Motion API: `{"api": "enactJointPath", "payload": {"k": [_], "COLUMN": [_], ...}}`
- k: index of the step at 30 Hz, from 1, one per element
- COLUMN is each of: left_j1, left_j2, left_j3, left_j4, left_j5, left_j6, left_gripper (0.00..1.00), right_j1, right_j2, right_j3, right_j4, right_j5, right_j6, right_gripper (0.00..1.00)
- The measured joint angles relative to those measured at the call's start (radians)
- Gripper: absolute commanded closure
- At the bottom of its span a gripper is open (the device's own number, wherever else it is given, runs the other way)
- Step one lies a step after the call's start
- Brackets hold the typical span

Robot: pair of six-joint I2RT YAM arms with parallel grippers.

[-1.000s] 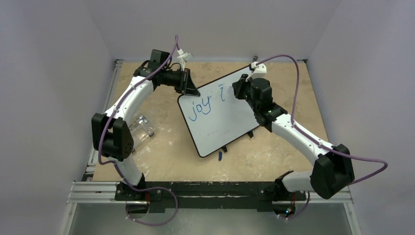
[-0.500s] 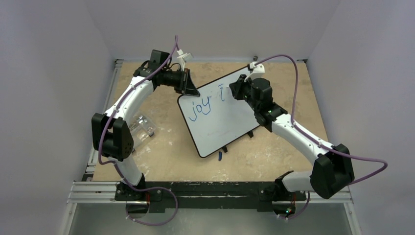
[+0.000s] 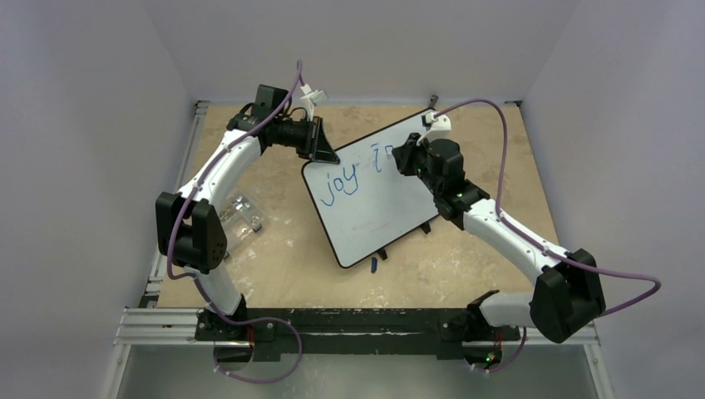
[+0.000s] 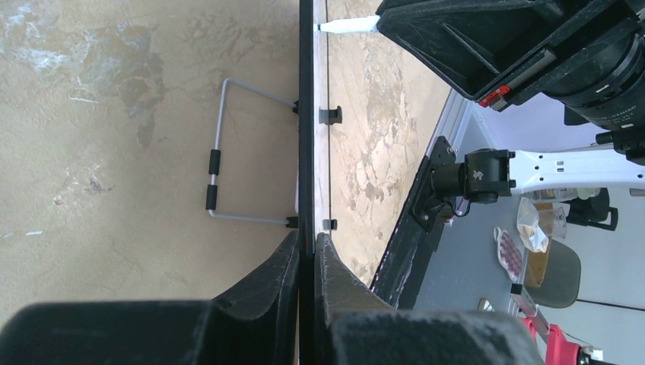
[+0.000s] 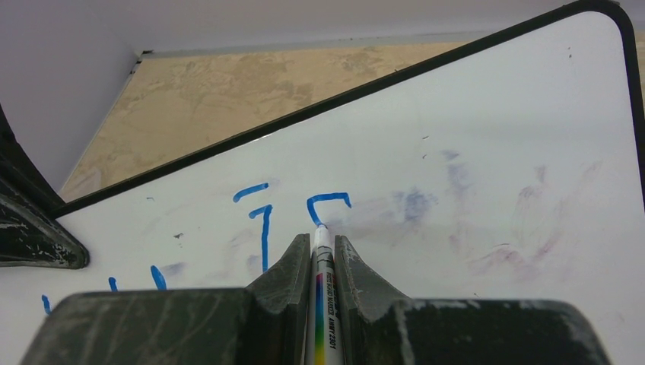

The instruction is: Write a sentence on the whiteboard

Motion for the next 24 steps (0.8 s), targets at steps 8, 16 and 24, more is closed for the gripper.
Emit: {"api": "enactJointPath", "payload": {"k": [8, 16, 24], "left_j1": [0.000, 0.000, 0.000], "left_j2": [0.000, 0.000, 0.000], "left_j3": [0.000, -0.002, -0.002], "left_j4": [0.000, 0.000, 0.000], "left_j5": [0.000, 0.000, 0.000], "left_j6": [-0.001, -0.001, -0.002], "left_gripper": [1.00, 1.00, 1.00], "right_j1": [0.000, 0.000, 0.000], "right_j2": [0.000, 0.000, -0.020], "right_j3": [0.000, -0.003, -0.037], "right_j4": [-0.041, -0.055, -0.061], "right_j5": [0.056, 0.085, 0.089], "right_j6": [-0.008, -0.011, -0.010], "right_gripper": [1.00, 1.00, 1.00]}}
